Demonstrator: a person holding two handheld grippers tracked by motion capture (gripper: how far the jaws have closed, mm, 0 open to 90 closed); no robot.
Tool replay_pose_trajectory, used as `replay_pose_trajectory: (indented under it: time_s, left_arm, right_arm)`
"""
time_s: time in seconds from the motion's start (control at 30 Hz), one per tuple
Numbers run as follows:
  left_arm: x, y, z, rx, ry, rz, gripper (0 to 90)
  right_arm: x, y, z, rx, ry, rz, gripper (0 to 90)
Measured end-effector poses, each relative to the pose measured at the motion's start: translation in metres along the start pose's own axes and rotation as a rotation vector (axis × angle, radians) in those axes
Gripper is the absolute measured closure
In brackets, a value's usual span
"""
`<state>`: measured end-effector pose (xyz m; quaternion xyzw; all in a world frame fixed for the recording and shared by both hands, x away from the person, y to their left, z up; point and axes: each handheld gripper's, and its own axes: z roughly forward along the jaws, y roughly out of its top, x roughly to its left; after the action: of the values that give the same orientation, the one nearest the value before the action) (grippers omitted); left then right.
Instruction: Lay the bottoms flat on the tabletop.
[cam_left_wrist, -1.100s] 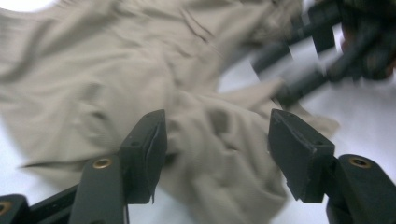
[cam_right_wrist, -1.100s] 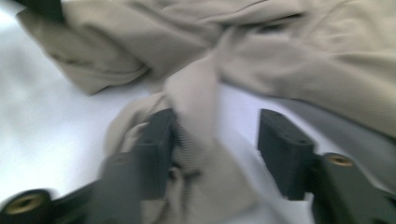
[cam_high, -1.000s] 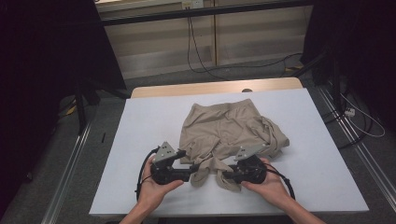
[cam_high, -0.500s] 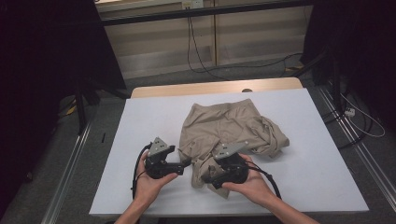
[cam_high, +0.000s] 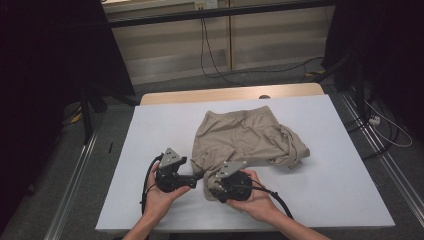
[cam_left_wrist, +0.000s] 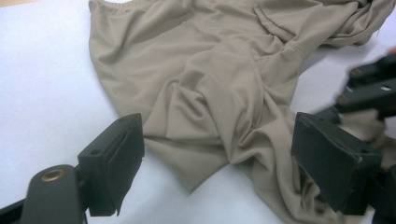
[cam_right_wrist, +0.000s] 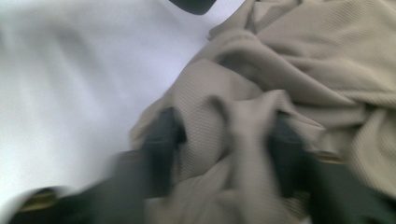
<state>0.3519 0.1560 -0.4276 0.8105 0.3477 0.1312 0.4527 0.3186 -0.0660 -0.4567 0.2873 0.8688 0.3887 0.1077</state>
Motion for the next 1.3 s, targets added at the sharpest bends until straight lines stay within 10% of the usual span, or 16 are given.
replay_pose_trajectory:
  time_s: [0.13, 0.33, 0.87, 1.0, 1.07, 1.3]
  left_arm:
    - [0.000, -0.001, 0.000, 0.004, 0.003, -0.002, 17.6]
    - [0.001, -0.001, -0.001, 0.002, 0.006, -0.006, 17.6]
    - [-0.003, -0.002, 0.003, 0.023, 0.001, 0.001, 18.3]
    - [-0.004, -0.002, 0.003, 0.026, -0.001, 0.003, 18.7]
    - [-0.003, -0.002, 0.002, 0.033, -0.020, -0.006, 24.2]
    - [-0.003, -0.002, 0.002, 0.041, -0.024, -0.011, 25.0]
  right_arm:
    - [-0.004, -0.007, -0.011, 0.015, 0.043, 0.038, 78.0]
    - [0.002, -0.012, -0.026, -0.002, 0.107, 0.066, 79.4]
    - [0.075, -0.044, -0.070, 0.020, 0.272, 0.037, 78.3]
    - [0.077, -0.043, -0.074, 0.005, 0.277, 0.019, 51.0]
    - [0.065, -0.042, -0.077, -0.023, 0.195, 0.041, 32.7]
    - [0.039, -0.037, -0.088, -0.100, 0.171, 0.076, 23.8]
